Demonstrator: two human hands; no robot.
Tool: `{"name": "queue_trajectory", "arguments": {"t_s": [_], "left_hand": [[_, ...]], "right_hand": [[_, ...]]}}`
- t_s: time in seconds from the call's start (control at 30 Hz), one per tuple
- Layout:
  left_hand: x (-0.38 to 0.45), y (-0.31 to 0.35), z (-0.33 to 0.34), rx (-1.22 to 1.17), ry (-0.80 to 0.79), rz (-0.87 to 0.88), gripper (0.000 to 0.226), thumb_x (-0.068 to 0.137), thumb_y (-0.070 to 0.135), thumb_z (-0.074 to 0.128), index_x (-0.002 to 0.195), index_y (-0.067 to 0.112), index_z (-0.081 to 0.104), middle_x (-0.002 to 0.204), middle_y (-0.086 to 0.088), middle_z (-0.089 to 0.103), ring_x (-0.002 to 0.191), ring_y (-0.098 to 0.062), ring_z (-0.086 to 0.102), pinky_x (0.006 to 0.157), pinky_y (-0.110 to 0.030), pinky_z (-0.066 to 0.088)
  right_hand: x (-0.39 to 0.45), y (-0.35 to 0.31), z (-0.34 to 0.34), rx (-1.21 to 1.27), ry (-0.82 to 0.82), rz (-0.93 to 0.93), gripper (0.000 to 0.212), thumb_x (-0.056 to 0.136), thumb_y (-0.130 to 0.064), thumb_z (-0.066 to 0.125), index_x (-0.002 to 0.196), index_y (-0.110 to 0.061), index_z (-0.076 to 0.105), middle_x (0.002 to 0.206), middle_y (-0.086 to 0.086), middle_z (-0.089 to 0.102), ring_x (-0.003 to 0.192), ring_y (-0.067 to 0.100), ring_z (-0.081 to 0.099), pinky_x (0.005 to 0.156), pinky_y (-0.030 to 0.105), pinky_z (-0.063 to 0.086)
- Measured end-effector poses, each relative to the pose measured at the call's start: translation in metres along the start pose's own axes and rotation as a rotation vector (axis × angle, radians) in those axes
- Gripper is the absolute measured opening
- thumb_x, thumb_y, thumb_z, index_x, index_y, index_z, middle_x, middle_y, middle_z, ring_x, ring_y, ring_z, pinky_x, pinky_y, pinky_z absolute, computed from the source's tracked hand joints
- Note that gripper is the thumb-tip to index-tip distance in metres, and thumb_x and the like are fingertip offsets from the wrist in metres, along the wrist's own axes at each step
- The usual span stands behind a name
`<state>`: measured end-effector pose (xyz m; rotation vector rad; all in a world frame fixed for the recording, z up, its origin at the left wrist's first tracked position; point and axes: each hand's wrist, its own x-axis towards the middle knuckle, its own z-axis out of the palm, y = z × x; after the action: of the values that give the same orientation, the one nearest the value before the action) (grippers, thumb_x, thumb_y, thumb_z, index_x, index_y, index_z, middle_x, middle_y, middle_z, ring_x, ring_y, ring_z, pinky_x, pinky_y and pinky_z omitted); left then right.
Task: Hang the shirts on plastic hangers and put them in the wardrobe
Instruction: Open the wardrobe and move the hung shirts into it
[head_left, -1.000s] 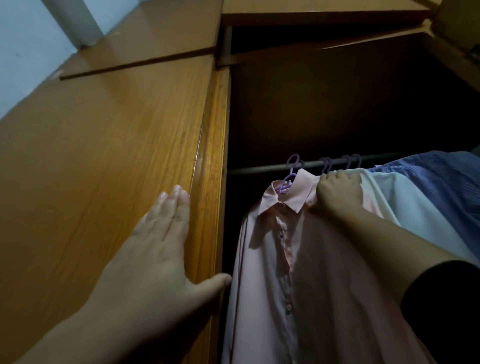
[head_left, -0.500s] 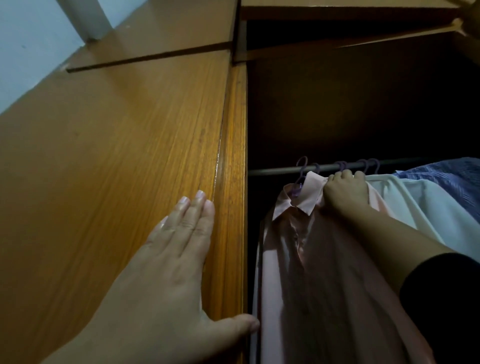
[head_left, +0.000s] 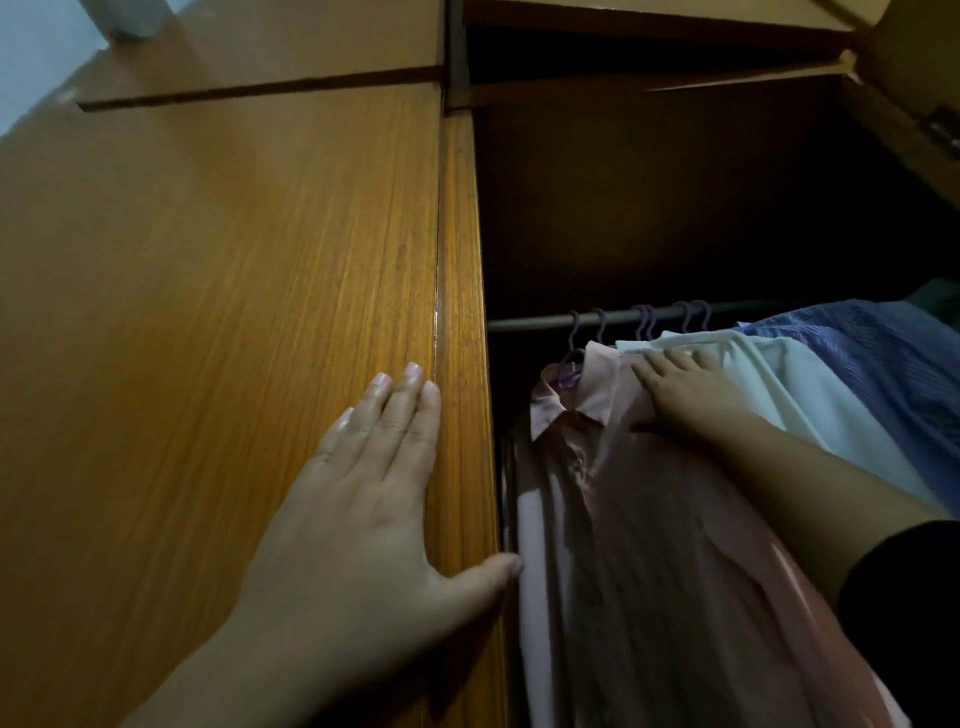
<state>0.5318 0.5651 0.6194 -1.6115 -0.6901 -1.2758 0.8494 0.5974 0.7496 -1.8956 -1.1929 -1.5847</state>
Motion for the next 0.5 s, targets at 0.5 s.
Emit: {"name": "queue_trajectory", "arguments": {"t_s": [0.5], "left_hand": [[-0.007, 0.010, -0.013, 0.048, -0.121, -0.014, 0.091, 0.081, 0.071, 0.027, 0.145, 0.009, 0.037, 0.153, -0.015, 0.032, 0.142, -0.032, 0.027, 0.112, -0.044, 0.019]], "right_hand": [[-0.119, -0.002, -0.043, 0.159, -0.012, 0.095, 0.083, 0.083, -0.067, 0.047, 0.148, -0.023, 0.021, 0.155, 0.000, 0.025, 0.141, 0.021, 0.024, 0.111, 0.041, 0.022]]}}
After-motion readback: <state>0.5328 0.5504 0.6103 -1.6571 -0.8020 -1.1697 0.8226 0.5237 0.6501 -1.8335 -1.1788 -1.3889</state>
